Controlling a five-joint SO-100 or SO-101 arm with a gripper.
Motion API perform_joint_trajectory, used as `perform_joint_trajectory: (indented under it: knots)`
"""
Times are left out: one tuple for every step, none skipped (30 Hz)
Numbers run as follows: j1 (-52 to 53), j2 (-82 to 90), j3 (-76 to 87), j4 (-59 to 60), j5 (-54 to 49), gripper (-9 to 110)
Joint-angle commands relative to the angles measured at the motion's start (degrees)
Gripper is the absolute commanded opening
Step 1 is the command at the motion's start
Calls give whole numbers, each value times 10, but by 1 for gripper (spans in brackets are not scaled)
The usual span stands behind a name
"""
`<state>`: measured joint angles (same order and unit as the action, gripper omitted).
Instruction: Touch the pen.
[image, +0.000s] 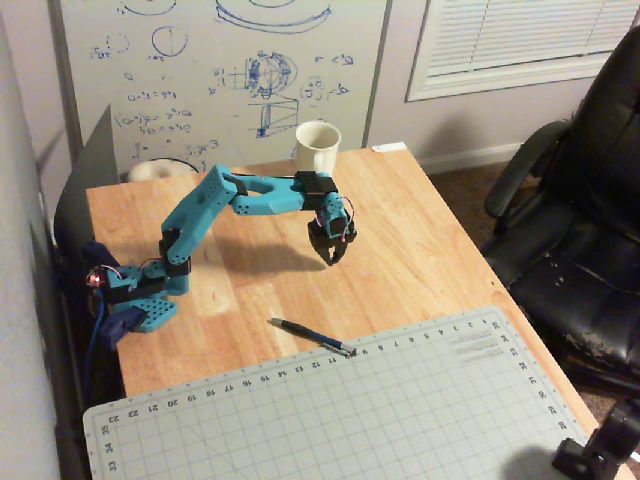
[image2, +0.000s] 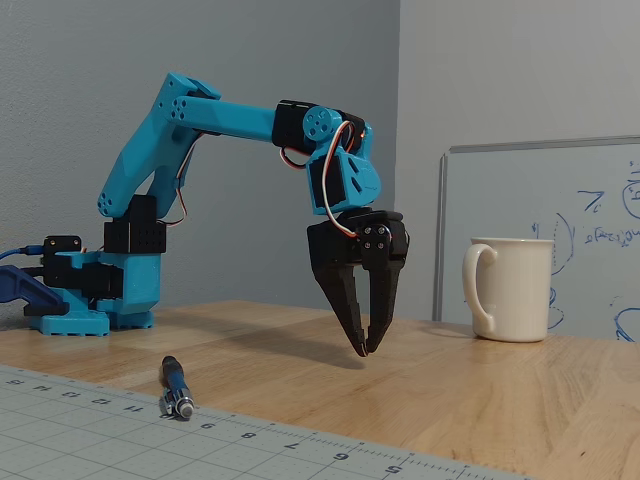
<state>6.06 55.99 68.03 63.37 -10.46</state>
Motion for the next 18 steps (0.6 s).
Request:
perform_joint_trajectory:
  knots:
    - [-3, 1300, 1119, -9, -4, 1]
    - [-3, 1300, 1119, -9, -2, 1]
    - [-3, 1300, 1119, -8, 1, 1]
    - [-3, 1300, 1119, -8, 2, 1]
    - [-3, 1300, 1119, -8, 2, 1]
    - [-3, 1300, 1119, -8, 2, 1]
    - [-3, 1300, 1119, -8, 2, 1]
    - [-3, 1300, 1119, -8, 2, 1]
    - [-3, 1300, 1119, -8, 2, 1]
    - [-3, 1300, 1119, -8, -2, 1]
    - [-3, 1300, 1119, -8, -3, 1]
    - [-3, 1300, 1119, -8, -3, 1]
    - [-3, 1300, 1119, -8, -3, 1]
    - [-3, 1300, 1119, -8, -3, 1]
    - [-3, 1300, 1119, -8, -4, 1]
    - [-3, 1300, 1119, -8, -4, 1]
    - [-3, 1300, 1119, -8, -4, 1]
    - [-3, 1300, 1119, -8, 2, 1]
